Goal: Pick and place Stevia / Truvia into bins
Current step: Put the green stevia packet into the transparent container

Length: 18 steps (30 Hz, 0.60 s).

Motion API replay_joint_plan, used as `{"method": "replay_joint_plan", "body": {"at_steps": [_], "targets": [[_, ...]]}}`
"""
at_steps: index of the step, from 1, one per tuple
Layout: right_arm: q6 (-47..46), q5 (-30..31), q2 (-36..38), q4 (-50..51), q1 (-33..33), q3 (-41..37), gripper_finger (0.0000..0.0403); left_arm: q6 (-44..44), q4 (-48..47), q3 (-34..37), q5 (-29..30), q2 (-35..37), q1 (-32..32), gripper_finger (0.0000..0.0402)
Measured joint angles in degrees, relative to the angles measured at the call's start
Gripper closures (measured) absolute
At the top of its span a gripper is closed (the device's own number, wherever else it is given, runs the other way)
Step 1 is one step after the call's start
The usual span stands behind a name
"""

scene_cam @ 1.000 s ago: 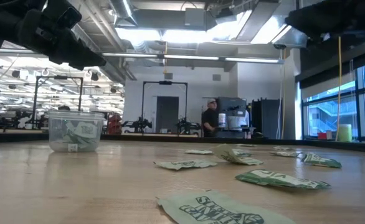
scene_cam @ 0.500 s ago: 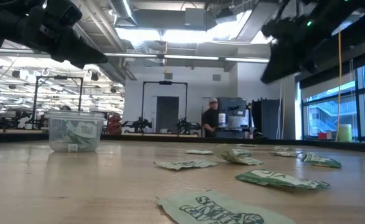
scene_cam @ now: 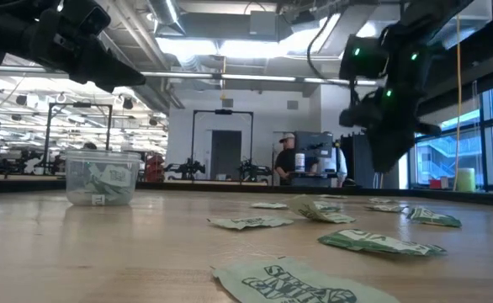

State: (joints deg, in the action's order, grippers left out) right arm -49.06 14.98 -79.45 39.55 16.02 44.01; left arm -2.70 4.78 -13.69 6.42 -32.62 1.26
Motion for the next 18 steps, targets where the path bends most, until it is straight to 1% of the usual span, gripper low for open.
{"method": "replay_joint_plan", "body": {"at_steps": [3,6,12,16,18], "targets": [[1.65,-0.58,-2.53,-0.02,2.83,-0.04,0.0318,-1.77,-0.01,0.0,0.0,0.0,0.0,0.0356],[3.41,-2.64,-4.86,-0.71,4.78,-0.04,0.0318,-3.33,0.0,0.0,0.0,0.0,-0.02,0.0358],[4.64,-3.58,-8.42,-2.3,6.94,-0.06,0.0318,-3.67,-0.28,0.0,0.0,0.01,-0.01,0.0357],[4.67,-6.83,-10.89,-2.67,7.67,-0.06,0.0318,-3.65,-0.28,0.0,-0.01,0.01,-0.01,0.0359],[4.67,-6.92,-11.93,-2.7,7.77,0.1,0.0318,-3.61,-0.28,0.0,0.0,0.0,0.0,0.0361]]}}
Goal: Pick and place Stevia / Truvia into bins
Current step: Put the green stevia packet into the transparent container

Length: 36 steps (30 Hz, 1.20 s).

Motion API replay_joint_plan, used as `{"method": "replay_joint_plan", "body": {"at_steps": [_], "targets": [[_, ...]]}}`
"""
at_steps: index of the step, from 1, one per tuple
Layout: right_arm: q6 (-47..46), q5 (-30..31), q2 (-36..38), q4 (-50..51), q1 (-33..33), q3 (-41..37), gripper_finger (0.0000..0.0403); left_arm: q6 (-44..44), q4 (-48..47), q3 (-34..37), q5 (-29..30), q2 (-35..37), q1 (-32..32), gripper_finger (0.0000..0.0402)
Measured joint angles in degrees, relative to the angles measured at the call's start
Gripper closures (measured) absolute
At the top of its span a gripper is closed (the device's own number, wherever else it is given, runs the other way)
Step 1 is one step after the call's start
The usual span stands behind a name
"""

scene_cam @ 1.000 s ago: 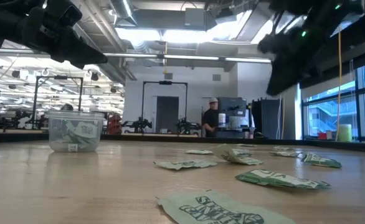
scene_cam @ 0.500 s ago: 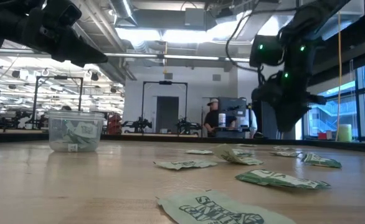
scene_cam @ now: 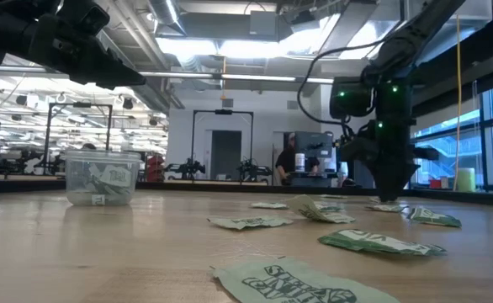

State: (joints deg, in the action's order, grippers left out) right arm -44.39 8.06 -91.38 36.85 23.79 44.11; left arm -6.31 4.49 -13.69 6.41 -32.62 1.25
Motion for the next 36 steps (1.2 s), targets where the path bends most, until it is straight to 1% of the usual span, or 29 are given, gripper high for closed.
{"method": "replay_joint_plan", "body": {"at_steps": [6,13,17,23,27,29,32,34,36], "targets": [[-0.06,-0.18,-2.3,0.48,0.07,0.25,0.0326,0.0,0.0,0.0,-0.02,0.0,0.0,0.036],[0.14,-0.04,-2.29,0.21,0.08,0.16,0.0372,0.01,0.0,0.0,-0.02,0.01,0.0,0.0363],[3.71,0.52,-2.18,0.53,0.04,0.2,0.0396,0.01,0.0,0.0,-0.02,0.0,-0.01,0.0363],[6.95,-0.6,0.54,1.44,-1.45,2.43,0.0399,-0.31,0.0,0.0,-0.02,0.0,-0.02,0.0362],[9.61,-4.86,2.81,-2.07,-4.99,6.55,0.04,-4.93,0.58,-0.01,-0.02,-0.01,-0.02,0.0365],[11.99,-7.67,3.26,-5.73,-7.39,8.21,0.04,-4.97,1.45,-0.02,-0.03,-0.34,-0.02,0.0362],[17.36,-14.02,3.79,-16.3,-11.56,10.39,0.0401,-3.66,1.88,-0.07,-1.92,-1.28,-0.02,0.0349],[21.77,-19.15,3.54,-23.2,-14.4,10.92,0.0401,-2.37,2.43,-0.07,-5.42,-2.66,-0.02,0.0332],[25.86,-24.56,3.44,-31.71,-17.16,11.38,0.0401,0.03,5.88,-0.07,-8.66,-4.71,-0.02,0.0313]]}}
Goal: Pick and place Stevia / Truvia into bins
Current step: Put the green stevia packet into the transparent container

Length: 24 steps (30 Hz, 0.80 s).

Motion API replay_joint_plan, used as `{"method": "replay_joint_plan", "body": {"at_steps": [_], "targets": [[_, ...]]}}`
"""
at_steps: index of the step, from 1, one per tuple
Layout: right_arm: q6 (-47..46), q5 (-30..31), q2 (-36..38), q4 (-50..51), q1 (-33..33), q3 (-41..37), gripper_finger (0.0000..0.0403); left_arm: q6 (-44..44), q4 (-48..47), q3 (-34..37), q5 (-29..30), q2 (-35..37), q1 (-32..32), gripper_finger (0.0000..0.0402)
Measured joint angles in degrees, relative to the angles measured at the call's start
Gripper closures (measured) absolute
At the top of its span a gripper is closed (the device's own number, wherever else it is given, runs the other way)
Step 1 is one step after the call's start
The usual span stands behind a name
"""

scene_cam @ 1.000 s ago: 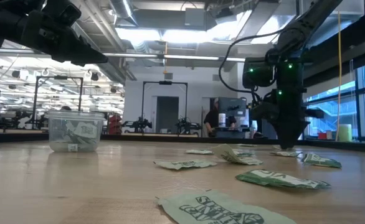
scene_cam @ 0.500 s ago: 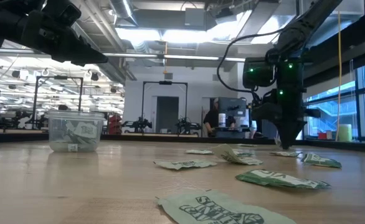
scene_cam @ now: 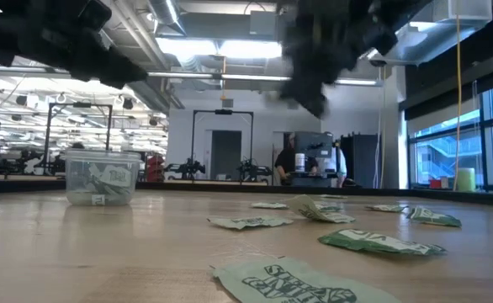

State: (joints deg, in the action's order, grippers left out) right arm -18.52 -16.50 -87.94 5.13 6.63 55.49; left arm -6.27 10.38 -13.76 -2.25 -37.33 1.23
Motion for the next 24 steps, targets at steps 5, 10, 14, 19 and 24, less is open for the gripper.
{"method": "replay_joint_plan", "body": {"at_steps": [5,10,14,19,24], "targets": [[7.62,-7.56,0.02,-14.55,-5.62,0.11,0.0401,7.34,11.86,-0.04,-3.72,-7.13,0.0,0.0269],[13.56,-7.55,0.02,-20.21,-8.8,0.09,0.0401,13.51,18.72,-2.5,-6.1,-15.03,0.01,0.0254],[14.68,-7.59,0.07,-21.36,-9.64,0.09,0.0401,16.18,24.99,-5.64,-12.71,-21.75,-0.1,0.0258],[14.57,-7.5,-0.41,-22.12,-9.53,0.09,0.0401,17.08,27.34,-10.94,-14.1,-29.46,-0.11,0.0268],[14.24,-7.57,-1.19,-21.92,-9.59,0.09,0.04,17.08,27.15,-15.93,-16.8,-36.06,-0.11,0.0272]]}}
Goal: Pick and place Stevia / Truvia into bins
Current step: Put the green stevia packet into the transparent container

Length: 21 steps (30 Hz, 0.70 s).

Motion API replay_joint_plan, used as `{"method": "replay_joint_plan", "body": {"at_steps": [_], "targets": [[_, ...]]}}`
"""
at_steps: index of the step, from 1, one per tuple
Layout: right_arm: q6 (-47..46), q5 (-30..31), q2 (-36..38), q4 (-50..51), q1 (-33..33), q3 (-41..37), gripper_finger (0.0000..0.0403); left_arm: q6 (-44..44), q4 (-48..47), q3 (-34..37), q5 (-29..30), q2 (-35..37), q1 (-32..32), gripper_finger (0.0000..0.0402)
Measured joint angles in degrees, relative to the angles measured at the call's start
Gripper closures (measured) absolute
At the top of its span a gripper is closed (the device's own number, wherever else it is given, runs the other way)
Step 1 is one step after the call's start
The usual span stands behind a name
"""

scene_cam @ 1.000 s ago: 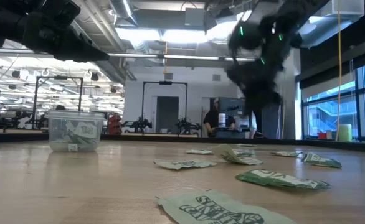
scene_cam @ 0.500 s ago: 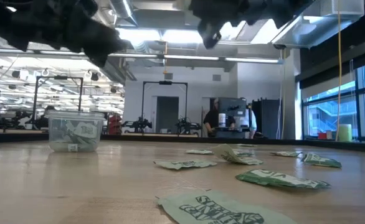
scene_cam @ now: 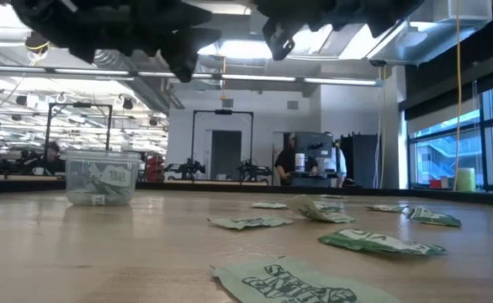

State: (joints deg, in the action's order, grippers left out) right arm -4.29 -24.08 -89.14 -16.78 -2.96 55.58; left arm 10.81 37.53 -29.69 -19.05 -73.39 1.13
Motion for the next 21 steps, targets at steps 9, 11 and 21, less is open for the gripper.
{"method": "replay_joint_plan", "body": {"at_steps": [9,11,21], "targets": [[-1.44,0.0,-0.55,0.67,0.04,-0.01,0.0399,-0.89,0.15,-7.11,-6.49,-5.97,-0.02,0.0272],[-1.43,0.0,-0.55,0.84,0.04,-0.01,0.0399,-0.9,0.08,-7.85,-6.47,-6.61,0.0,0.0273],[-1.46,0.02,-0.55,1.45,0.02,0.0,0.0399,-3.67,1.64,-8.64,-6.12,-6.77,-0.33,0.0317]]}}
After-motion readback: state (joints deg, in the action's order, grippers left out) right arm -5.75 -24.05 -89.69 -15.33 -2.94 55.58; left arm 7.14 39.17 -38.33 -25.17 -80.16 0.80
